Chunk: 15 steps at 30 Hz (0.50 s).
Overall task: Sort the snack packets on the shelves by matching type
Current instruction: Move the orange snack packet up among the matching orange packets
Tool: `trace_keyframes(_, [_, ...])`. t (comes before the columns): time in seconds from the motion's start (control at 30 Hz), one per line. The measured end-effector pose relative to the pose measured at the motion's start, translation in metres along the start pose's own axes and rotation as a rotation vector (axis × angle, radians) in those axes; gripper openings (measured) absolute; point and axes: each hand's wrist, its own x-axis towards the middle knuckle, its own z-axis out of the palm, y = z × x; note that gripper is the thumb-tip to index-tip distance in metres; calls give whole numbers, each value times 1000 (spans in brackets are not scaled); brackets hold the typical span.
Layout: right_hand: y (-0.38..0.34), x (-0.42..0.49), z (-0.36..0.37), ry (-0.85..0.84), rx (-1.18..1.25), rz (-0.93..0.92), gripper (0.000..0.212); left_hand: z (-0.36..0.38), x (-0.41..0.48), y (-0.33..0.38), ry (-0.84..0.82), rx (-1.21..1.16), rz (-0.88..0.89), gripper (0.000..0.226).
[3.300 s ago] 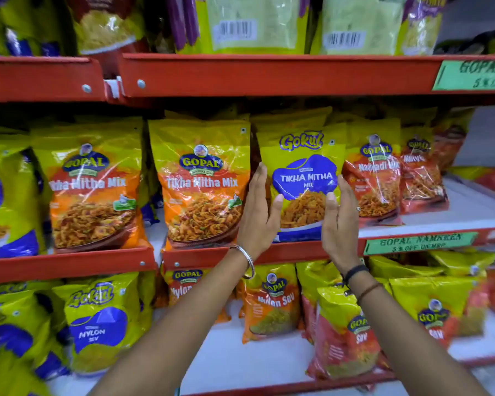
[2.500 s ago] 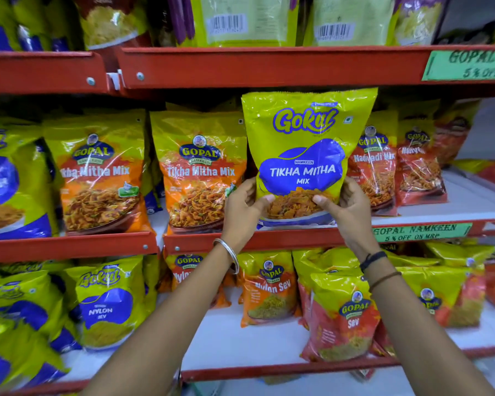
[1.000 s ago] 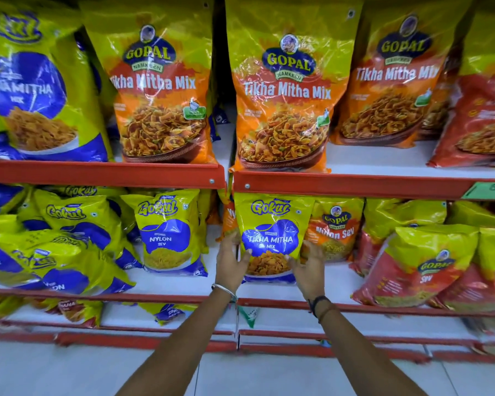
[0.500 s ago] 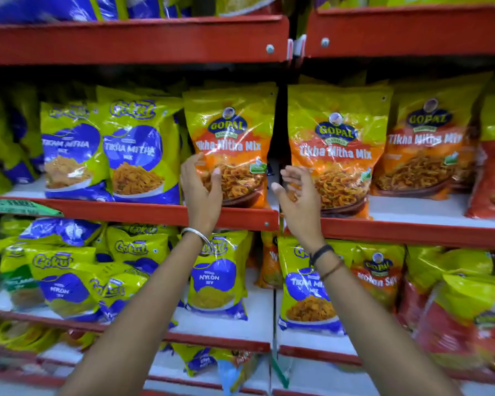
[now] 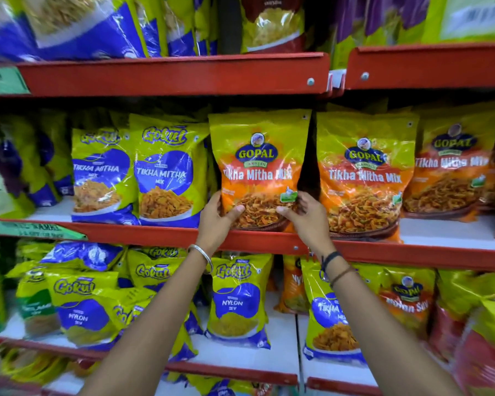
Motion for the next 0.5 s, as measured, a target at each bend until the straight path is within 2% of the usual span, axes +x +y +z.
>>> trace_keyframes(0.1, [0, -12, -8, 64, 89, -26, 55, 3, -14, 7, 35, -76, 47, 52])
trace_keyframes(0.2, [-3, -26, -23, 121, 219, -49, 45, 11, -32, 26, 75, -138, 79, 58])
trace_keyframes(0.3, [-2, -40, -47, 183, 283, -64, 45, 23, -53, 46, 73, -197, 78, 61])
trace_keyframes(0.5, [22, -72, -101, 216, 300, 7, 46, 62, -97, 58, -11, -198, 27, 45])
